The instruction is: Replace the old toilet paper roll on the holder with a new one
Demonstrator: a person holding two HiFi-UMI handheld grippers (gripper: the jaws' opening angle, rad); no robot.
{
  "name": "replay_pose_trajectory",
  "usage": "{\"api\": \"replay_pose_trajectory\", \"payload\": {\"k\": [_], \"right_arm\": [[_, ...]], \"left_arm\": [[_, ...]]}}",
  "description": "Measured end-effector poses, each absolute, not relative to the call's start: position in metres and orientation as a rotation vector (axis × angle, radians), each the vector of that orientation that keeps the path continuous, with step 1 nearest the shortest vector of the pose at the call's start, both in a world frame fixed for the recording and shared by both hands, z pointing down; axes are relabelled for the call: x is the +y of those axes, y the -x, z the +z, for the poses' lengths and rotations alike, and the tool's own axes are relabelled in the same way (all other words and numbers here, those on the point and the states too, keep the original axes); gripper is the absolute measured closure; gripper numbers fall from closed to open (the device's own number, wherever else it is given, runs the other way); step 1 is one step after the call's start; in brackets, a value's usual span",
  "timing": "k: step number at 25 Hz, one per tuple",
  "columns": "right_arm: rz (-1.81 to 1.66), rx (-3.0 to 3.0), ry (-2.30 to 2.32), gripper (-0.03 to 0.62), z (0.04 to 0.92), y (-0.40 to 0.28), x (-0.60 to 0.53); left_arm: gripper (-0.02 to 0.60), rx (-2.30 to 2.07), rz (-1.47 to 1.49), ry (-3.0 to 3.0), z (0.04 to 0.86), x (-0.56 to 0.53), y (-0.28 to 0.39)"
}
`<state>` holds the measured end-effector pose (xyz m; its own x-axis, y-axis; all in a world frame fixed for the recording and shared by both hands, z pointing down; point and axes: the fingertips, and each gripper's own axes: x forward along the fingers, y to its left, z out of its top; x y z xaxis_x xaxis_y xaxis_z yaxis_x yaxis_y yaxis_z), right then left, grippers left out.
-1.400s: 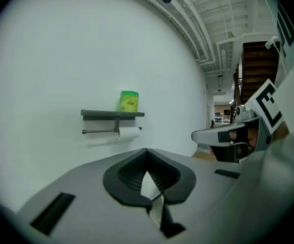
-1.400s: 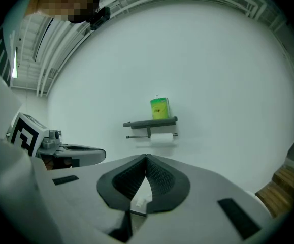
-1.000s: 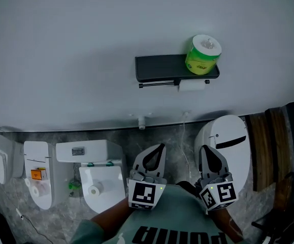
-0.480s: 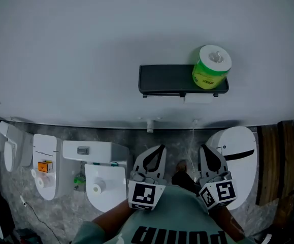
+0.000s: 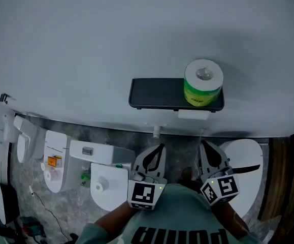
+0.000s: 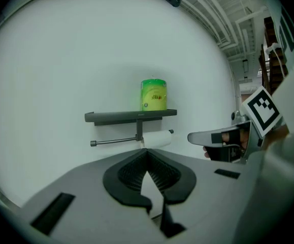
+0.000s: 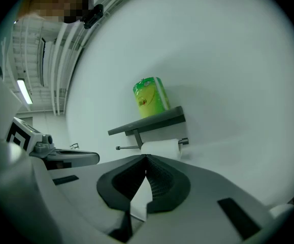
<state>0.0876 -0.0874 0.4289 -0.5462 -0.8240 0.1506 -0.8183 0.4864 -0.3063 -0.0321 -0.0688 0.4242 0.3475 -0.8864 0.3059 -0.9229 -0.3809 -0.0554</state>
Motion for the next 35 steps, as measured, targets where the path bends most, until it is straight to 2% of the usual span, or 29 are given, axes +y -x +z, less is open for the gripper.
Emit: {"api": "replay_pose_trajectory", "payload": {"k": [7,15,26,30,35], "right_arm": [[-0.583,2.713,1.393,0.586,0.435,-0.099,-0.114],[-0.874,2.645,1.188,0.574,0.454,-0.086,-0.129],[-1.251,2.258,1.006,0.355,0.469,-0.065,-0.159],[-1.32,2.075,0.946,0.319,0.467,-0.064,-0.172],[-1.392,1.889,0.891,0.312,0.469,-0.06,-0.186]], "left_arm": [[0.577,-1.722,0.479,-2.41,0.429,-0.081,0.02],[0.577,-1.681,0.505,-2.429,0.432,-0.107,0.018],[0.577,-1.605,0.547,-2.492,0.431,-0.137,0.04],[0.577,-1.581,0.561,-2.516,0.43,-0.145,0.05],[0.577,-1.557,0.577,-2.54,0.431,-0.153,0.061]]}}
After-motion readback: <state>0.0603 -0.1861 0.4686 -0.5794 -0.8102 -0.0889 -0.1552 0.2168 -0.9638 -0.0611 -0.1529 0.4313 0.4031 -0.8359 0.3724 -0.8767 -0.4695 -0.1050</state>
